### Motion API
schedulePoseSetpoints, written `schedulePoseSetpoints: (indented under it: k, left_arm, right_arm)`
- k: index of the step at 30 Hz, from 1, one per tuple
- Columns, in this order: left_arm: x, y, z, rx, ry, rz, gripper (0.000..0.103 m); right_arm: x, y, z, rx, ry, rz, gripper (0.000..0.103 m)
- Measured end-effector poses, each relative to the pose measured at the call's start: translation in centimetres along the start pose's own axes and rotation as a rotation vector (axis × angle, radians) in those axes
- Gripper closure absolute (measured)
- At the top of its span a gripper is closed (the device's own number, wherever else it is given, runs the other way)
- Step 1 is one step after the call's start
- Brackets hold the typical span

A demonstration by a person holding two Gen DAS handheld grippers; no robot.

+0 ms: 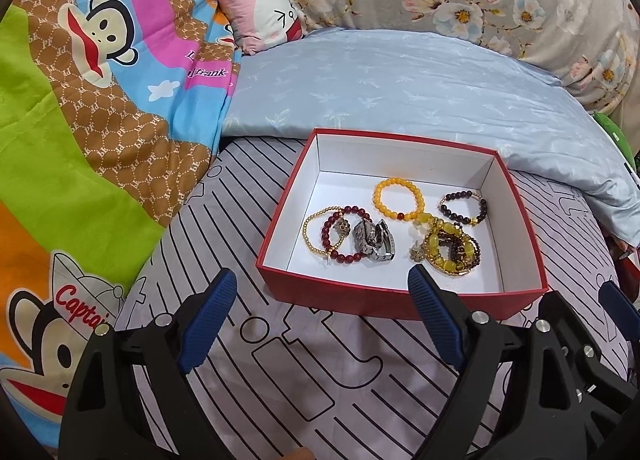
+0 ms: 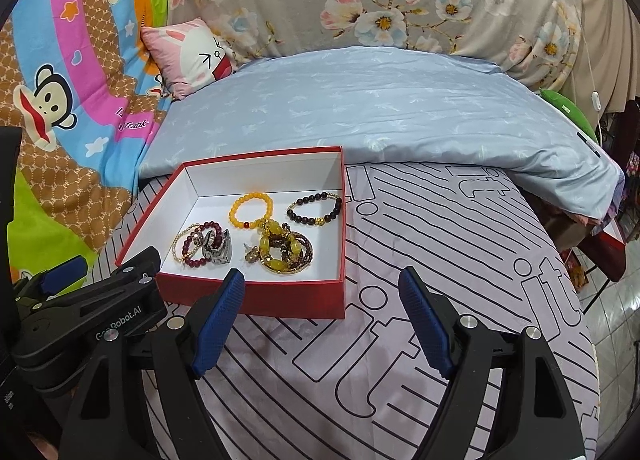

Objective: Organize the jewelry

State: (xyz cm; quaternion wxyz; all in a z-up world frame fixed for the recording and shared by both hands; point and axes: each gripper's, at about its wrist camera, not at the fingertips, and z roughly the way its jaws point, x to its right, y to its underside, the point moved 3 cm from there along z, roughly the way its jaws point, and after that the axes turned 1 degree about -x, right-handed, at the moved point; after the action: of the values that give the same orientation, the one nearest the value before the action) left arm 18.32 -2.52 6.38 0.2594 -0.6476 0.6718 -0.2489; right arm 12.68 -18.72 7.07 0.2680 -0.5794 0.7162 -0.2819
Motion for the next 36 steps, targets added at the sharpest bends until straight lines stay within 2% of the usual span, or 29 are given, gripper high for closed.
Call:
schedulePoseSetpoints:
  k: [17,36]
  left_arm:
    - [0.0,0.0,-2.0,0.022,0.001,-0.005,0.020]
    - [-0.1,0.1,-2.4,0.028,-0.006,-0.003,0.020]
  right_arm:
    - [0.2,-0.1,-1.9,0.026,-0.002,-0.001,0.027]
    - [0.2,-0.1,-2.0,0.028,-0.003,-0.001,0.027]
